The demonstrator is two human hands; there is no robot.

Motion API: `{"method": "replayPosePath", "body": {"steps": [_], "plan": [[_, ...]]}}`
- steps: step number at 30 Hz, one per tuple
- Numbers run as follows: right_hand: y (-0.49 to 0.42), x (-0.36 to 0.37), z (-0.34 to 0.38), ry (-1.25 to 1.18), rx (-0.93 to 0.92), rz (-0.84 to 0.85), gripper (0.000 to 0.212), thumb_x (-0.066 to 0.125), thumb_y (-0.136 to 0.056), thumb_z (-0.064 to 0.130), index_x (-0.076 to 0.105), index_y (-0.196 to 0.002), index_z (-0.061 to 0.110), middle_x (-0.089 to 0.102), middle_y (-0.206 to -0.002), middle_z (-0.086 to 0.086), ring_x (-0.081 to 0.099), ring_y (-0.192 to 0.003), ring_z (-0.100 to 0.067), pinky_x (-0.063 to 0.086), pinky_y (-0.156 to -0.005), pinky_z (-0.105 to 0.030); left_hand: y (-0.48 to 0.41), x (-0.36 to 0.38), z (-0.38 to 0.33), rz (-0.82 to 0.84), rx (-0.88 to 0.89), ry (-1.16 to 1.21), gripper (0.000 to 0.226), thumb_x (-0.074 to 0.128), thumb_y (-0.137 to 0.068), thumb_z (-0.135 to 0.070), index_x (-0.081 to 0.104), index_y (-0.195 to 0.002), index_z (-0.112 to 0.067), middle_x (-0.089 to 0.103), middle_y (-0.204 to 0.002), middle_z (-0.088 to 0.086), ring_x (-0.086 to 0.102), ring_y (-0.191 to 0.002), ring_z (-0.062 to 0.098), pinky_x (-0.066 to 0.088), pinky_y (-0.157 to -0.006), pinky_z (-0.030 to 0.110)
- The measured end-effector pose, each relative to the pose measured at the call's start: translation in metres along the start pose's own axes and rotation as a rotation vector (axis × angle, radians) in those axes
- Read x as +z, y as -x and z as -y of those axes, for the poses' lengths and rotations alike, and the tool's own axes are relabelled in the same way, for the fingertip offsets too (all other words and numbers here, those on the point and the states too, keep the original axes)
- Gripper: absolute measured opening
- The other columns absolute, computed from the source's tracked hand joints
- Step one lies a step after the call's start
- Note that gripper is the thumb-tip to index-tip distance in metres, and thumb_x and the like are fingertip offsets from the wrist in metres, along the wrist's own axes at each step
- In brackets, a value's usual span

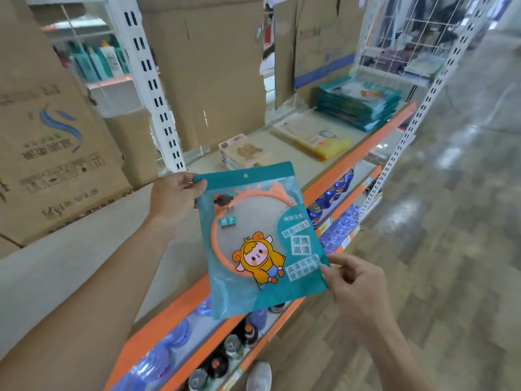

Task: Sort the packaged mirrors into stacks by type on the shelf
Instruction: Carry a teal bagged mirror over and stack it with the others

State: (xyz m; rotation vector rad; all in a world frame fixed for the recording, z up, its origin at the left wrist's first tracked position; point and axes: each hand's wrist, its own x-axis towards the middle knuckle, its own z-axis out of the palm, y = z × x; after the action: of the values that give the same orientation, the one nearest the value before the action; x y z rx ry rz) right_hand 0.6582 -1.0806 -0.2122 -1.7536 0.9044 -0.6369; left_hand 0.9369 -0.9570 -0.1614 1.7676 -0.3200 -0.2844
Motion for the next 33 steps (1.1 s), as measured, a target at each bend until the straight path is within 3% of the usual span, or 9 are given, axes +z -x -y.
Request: {"method": "replayPosePath", "body": {"steps": [3, 9, 14, 18, 21, 26, 30, 33], "plan": [[-0.022, -0.008, -0.005, -0.024, 0.027, -0.033, 0.013, 0.068, -0.085, 0.009, 0.071, -0.097, 0.014, 0.051, -0.047, 0.006, 0.041, -0.043, -0.005, 0.038, -0.047, -0.023, -0.022, 0.027, -0.006, 0.024, -0.011, -0.009, 0.015, 0.065, -0.089, -0.010, 0.061, -0.078, -0.020, 0.067, -0.082, 0.000, 0.062, -0.071, 0.013, 0.054, -0.068, 0.029], [-0.070, -0.017, -0.004, -0.050, 0.026, -0.107, 0.022, 0.069, -0.083, 0.007, 0.068, -0.080, 0.028, 0.052, -0.047, 0.004, 0.042, -0.043, -0.006, 0.038, -0.051, -0.029, -0.070, 0.075, -0.024, 0.105, 0.032, -0.017, 0.010, 0.064, -0.089, -0.009, 0.063, -0.082, -0.016, 0.067, -0.081, -0.002, 0.061, -0.067, 0.011, 0.051, -0.051, 0.014], [-0.106, -0.025, -0.005, -0.080, 0.037, -0.173, 0.018, 0.068, -0.084, 0.008, 0.067, -0.081, 0.026, 0.051, -0.046, 0.002, 0.039, -0.044, -0.011, 0.037, -0.050, -0.032, -0.107, 0.115, -0.041, 0.153, 0.074, 0.012, 0.008, 0.065, -0.087, -0.007, 0.064, -0.084, -0.014, 0.065, -0.076, -0.002, 0.059, -0.050, -0.004, 0.050, -0.050, 0.014], [-0.129, -0.038, -0.008, -0.100, 0.050, -0.232, 0.014, 0.069, -0.083, 0.006, 0.068, -0.085, 0.020, 0.051, -0.048, 0.003, 0.041, -0.045, -0.010, 0.038, -0.051, -0.030, -0.122, 0.152, -0.056, 0.185, 0.082, 0.039, 0.018, 0.066, -0.087, -0.007, 0.061, -0.075, -0.020, 0.062, -0.072, -0.002, 0.056, -0.056, 0.008, 0.046, -0.051, 0.023], [-0.143, -0.049, -0.010, -0.117, 0.060, -0.256, 0.019, 0.068, -0.084, 0.004, 0.067, -0.082, 0.023, 0.054, -0.048, 0.003, 0.043, -0.046, -0.009, 0.040, -0.052, -0.030, -0.131, 0.176, -0.063, 0.202, 0.090, 0.037, 0.019, 0.066, -0.086, -0.007, 0.061, -0.075, -0.021, 0.064, -0.075, -0.006, 0.059, -0.054, 0.000, 0.048, -0.048, 0.011], [-0.172, -0.069, -0.018, -0.153, 0.080, -0.273, 0.022, 0.067, -0.084, 0.000, 0.067, -0.080, 0.022, 0.055, -0.047, 0.005, 0.043, -0.046, -0.007, 0.040, -0.055, -0.031, -0.145, 0.211, -0.069, 0.211, 0.084, 0.019, 0.016, 0.067, -0.086, -0.008, 0.062, -0.077, -0.020, 0.065, -0.075, -0.004, 0.057, -0.062, 0.010, 0.049, -0.051, 0.013], [-0.202, -0.091, -0.028, -0.148, 0.065, -0.255, 0.018, 0.069, -0.083, 0.005, 0.068, -0.080, 0.023, 0.051, -0.048, 0.004, 0.041, -0.051, -0.014, 0.041, -0.056, -0.035, -0.151, 0.237, -0.075, 0.200, 0.069, 0.041, 0.017, 0.065, -0.087, -0.006, 0.061, -0.077, -0.019, 0.064, -0.074, -0.004, 0.058, -0.051, 0.000, 0.048, -0.051, 0.013], [-0.224, -0.112, -0.033, -0.157, 0.061, -0.217, 0.015, 0.068, -0.084, 0.005, 0.067, -0.082, 0.021, 0.049, -0.050, -0.002, 0.038, -0.048, -0.014, 0.035, -0.049, -0.029, -0.154, 0.259, -0.080, 0.181, 0.056, 0.052, 0.016, 0.063, -0.088, -0.006, 0.060, -0.077, -0.017, 0.064, -0.074, -0.003, 0.056, -0.045, -0.006, 0.047, -0.047, 0.012]]}}
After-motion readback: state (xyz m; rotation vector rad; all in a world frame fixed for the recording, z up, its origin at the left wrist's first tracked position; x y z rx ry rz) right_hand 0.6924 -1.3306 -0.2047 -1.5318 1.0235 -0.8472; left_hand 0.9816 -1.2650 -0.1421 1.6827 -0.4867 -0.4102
